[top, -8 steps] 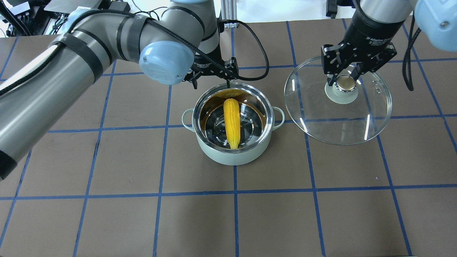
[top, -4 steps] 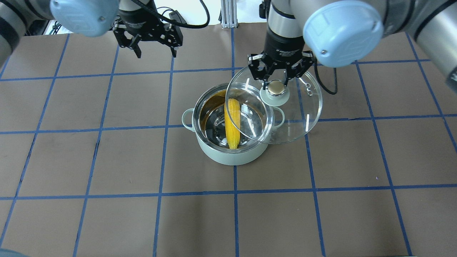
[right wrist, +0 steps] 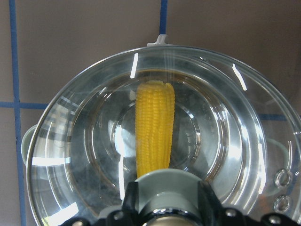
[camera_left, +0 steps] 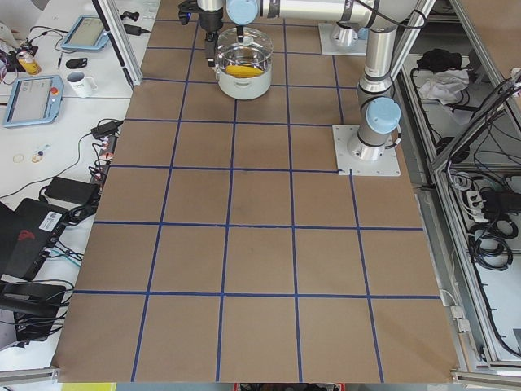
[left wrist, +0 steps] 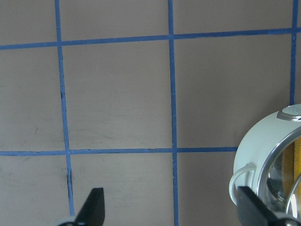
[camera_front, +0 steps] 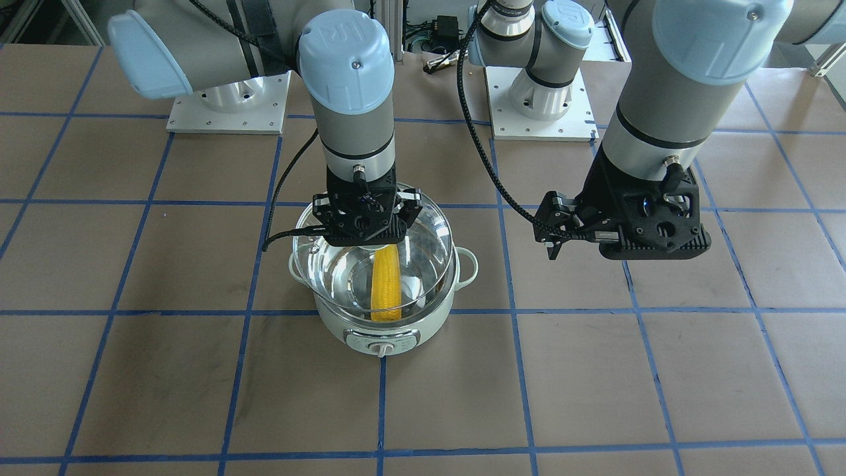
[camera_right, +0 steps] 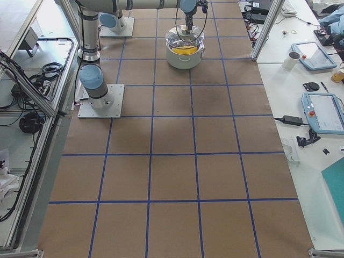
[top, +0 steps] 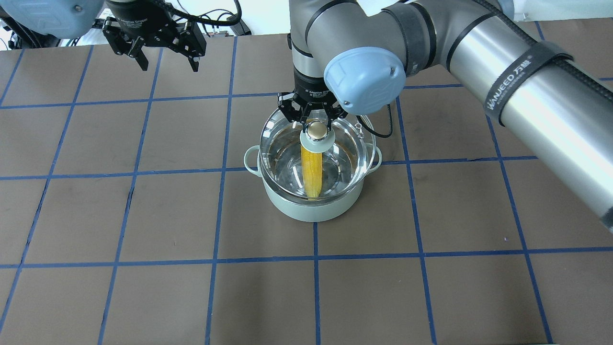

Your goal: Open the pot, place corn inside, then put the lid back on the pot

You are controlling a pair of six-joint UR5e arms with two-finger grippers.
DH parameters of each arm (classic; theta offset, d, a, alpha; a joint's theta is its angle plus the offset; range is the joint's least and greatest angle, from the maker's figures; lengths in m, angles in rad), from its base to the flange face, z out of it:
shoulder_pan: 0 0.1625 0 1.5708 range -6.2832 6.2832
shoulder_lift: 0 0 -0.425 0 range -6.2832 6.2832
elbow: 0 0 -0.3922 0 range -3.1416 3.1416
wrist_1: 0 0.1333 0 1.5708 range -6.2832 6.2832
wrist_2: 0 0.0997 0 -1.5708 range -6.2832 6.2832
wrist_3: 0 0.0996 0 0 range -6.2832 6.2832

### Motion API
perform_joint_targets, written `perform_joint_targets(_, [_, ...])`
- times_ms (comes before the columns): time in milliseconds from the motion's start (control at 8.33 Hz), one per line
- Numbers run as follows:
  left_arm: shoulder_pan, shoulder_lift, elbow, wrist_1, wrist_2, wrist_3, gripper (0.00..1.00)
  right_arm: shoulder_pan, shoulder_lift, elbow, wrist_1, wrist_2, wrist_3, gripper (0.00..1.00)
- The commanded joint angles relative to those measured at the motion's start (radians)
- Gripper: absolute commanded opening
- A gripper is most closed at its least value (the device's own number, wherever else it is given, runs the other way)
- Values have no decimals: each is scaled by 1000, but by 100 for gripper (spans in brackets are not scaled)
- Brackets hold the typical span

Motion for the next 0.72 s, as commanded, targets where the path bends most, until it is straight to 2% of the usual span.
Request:
perform_joint_targets(0, [-10,45,-49,-6,-6,4,100,9,40,9,-18,-1,7,0])
perform_joint_targets(360, [-10,96,-155,-1,-16,-10,100,9,54,24,-43,1,2,0])
perform_joint_targets(480, [-10,102,-160,-1,-26,-10,100,9,59,30,-57,1,4,0])
perform_joint_targets(600, [-10,102,-160,-6,-90,2,100,9,59,31,-68,11,6,0])
